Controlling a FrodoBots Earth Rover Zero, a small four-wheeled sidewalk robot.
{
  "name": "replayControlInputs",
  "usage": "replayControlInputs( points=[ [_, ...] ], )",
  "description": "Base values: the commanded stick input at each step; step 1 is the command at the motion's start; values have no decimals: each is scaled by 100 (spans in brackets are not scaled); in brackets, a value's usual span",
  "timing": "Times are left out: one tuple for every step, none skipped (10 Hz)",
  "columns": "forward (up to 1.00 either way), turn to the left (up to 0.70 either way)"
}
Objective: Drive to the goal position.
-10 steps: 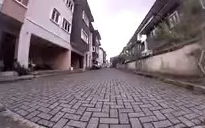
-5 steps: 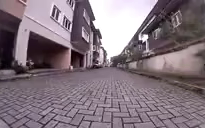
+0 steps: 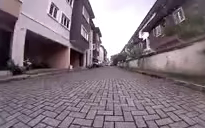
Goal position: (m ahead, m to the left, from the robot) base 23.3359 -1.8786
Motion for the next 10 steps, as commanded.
replayControlInputs(
  points=[
    [50,0],
    [50,0],
    [50,0],
    [50,0],
    [50,0],
    [50,0],
    [50,0],
    [50,0],
    [50,0],
    [50,0]
  ],
)
